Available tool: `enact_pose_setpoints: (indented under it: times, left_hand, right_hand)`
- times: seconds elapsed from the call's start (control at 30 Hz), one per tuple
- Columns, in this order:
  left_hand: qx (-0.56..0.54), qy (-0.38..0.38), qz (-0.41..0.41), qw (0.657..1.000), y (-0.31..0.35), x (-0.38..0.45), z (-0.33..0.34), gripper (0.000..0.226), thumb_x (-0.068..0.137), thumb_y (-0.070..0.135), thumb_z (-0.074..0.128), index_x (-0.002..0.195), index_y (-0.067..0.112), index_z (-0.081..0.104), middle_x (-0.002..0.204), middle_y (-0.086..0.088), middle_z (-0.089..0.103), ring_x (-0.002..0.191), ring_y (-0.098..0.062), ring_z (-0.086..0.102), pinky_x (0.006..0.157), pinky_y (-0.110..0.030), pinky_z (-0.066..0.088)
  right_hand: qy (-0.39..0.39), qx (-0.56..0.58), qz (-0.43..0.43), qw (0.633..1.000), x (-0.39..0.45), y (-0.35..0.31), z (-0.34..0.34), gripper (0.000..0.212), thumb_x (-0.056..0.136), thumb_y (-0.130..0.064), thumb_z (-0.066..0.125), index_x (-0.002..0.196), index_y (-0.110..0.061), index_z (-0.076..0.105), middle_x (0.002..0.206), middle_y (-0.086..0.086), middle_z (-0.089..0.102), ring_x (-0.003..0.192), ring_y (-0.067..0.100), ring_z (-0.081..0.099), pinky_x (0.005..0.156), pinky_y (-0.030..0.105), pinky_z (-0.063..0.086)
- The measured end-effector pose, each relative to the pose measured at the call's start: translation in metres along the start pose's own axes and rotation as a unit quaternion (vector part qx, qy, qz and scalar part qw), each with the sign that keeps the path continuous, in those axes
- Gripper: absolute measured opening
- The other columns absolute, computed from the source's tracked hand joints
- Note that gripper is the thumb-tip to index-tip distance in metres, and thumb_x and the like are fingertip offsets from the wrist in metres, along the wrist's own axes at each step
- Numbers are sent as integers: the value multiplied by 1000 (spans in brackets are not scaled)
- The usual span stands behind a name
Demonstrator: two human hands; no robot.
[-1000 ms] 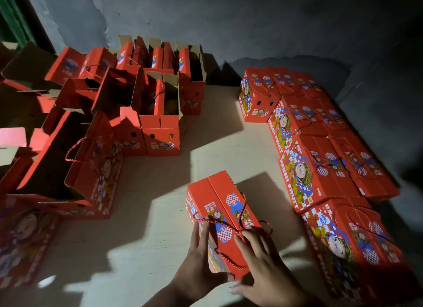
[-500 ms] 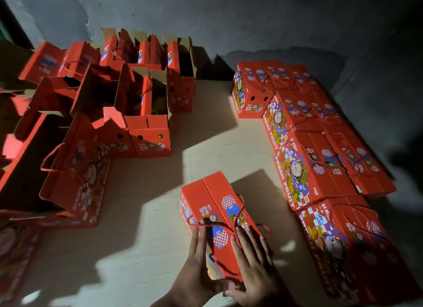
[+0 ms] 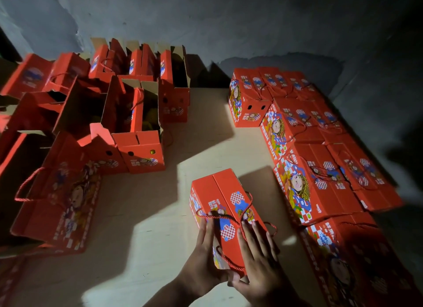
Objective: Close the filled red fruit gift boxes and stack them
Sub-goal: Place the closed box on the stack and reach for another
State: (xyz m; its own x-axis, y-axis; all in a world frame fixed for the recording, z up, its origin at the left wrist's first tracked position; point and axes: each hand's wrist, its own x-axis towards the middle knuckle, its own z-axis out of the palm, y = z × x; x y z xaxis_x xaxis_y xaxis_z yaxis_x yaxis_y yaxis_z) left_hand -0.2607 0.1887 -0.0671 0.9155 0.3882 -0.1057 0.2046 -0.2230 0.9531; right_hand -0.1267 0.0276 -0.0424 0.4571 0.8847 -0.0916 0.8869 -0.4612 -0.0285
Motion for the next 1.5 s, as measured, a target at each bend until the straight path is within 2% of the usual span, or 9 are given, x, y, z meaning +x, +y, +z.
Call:
enact_pose_setpoints:
  times: [0.17, 0.4, 0.6, 0.73, 0.87, 1.03, 1.17, 1.3, 1.5]
  left_hand:
    - [-6, -18, 7, 1000, 3, 51, -7, 142, 77, 54, 90, 162, 29, -20, 168, 22, -28, 161, -17, -12, 122, -57, 36]
    - [23, -41, 5, 999, 7, 134, -16, 150, 74, 47, 93, 160, 25, -27, 169, 8, -32, 158, -15, -24, 130, -46, 17]
    - [-35, -59, -26, 997, 24, 202, -22, 155, 74, 18, 96, 156, 20, -36, 173, 2, 6, 160, -17, 16, 126, -42, 31]
    - [-58, -33, -15, 998, 33, 246, -21, 144, 73, 8, 95, 164, 24, -15, 167, -1, 29, 153, -16, 33, 122, -44, 39]
    - [-80, -26, -11, 996, 43, 287, -17, 125, 73, 11, 91, 158, 42, 4, 156, 13, 41, 143, 0, 41, 117, -28, 43]
    - [-90, -37, -25, 995, 50, 332, -13, 103, 85, 7, 82, 156, 44, 17, 150, 16, 48, 142, -10, 45, 105, -14, 46]
    - [-97, -19, -31, 995, 57, 360, -7, 94, 90, 0, 76, 160, 33, 23, 152, 7, 50, 141, -15, 47, 114, -32, 47]
    - [-113, -21, -50, 992, 63, 382, -6, 86, 92, -4, 72, 155, 36, 28, 147, 7, 54, 138, -17, 49, 102, -22, 50]
    - [-72, -13, -67, 995, 75, 397, -10, 76, 95, 0, 67, 159, 21, 32, 150, -1, 55, 140, -24, 49, 117, -40, 43]
  right_hand:
    - [3, -6, 4, 1000, 35, 28, -4, 106, 70, -65, 61, 158, -8, 42, 171, 9, 27, 157, 35, 27, 119, 56, 22]
    - [-33, -8, 25, 999, 94, 67, -7, 133, 65, -89, 62, 165, -9, 26, 175, 8, 11, 162, 30, 11, 124, 59, 19]
    - [-18, -17, 44, 999, 146, 101, -19, 132, 65, -90, 62, 163, -7, 32, 173, 10, 18, 160, 31, 17, 122, 61, 29]
    - [-12, -39, 50, 998, 181, 127, -30, 131, 69, -90, 61, 165, -9, 23, 175, 8, 8, 162, 30, 8, 126, 57, 21]
    - [-4, -50, 64, 997, 212, 150, -38, 129, 74, -87, 61, 167, -9, 15, 175, 9, 2, 162, 31, -1, 129, 55, 10]
    - [-30, -56, 78, 995, 249, 174, -43, 129, 81, -86, 53, 166, -10, -6, 174, 10, -16, 160, 33, -17, 130, 51, 4]
    - [-38, -31, 86, 995, 275, 193, -50, 126, 83, -80, 60, 167, -13, -6, 175, 7, -15, 160, 33, -18, 130, 52, 4]
    - [-38, -23, 99, 994, 293, 207, -53, 126, 84, -78, 62, 167, -12, -7, 175, 7, -15, 160, 34, -17, 130, 55, 8]
    - [-22, -23, 132, 991, 311, 209, -51, 127, 83, -77, 64, 167, -10, -4, 175, 10, -10, 161, 37, -11, 130, 54, 5]
